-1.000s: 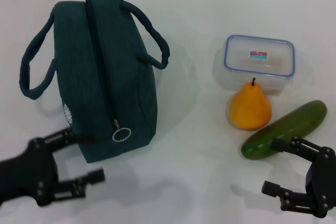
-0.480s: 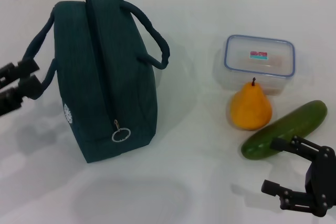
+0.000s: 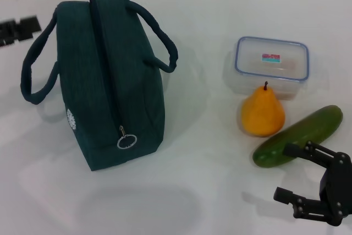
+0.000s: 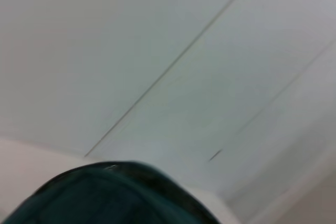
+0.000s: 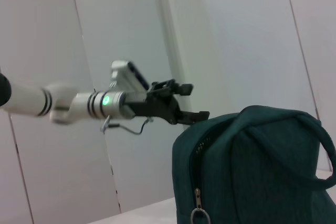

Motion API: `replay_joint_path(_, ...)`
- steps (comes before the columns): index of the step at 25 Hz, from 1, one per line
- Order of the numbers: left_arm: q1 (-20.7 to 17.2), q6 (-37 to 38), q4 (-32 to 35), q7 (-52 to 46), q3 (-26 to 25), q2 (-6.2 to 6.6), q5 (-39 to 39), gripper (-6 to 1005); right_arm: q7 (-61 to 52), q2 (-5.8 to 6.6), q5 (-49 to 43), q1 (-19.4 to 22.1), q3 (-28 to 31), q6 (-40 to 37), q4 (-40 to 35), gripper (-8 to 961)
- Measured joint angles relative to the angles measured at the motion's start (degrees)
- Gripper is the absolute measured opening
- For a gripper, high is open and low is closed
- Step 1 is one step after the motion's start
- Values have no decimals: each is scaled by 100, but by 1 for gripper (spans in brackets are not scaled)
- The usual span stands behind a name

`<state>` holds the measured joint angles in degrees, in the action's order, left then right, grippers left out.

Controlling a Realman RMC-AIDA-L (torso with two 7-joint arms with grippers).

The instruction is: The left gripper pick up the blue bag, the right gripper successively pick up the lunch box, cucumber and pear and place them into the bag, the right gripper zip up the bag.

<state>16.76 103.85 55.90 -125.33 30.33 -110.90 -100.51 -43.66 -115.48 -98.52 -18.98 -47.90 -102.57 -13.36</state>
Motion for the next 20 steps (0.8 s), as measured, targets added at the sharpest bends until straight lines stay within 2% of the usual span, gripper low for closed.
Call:
replay_joint_path(4,342,-27,1318,-1361,52,14,-855,869,-2,-1,0,-4,-3,2,0,858)
replay_joint_path(8,827,64,2142,-2503,526,67,-1980,869,-2,0,0,-9,1,2,0,858)
replay_joint_path(12,1207,157,2112,-2987,1074,207,-2207,869,-3,-1,0,-14,4,8,-1,858)
replay_joint_path(14,1321,165,2071,-3093,1214,237,-2327,868,-7,-4,0,-31,-2,15,-1,857)
replay_joint_path(20,1485,181,2029,-3150,1345,191,-2615,868,-11,-9,0,-44,-6,18,-1,857)
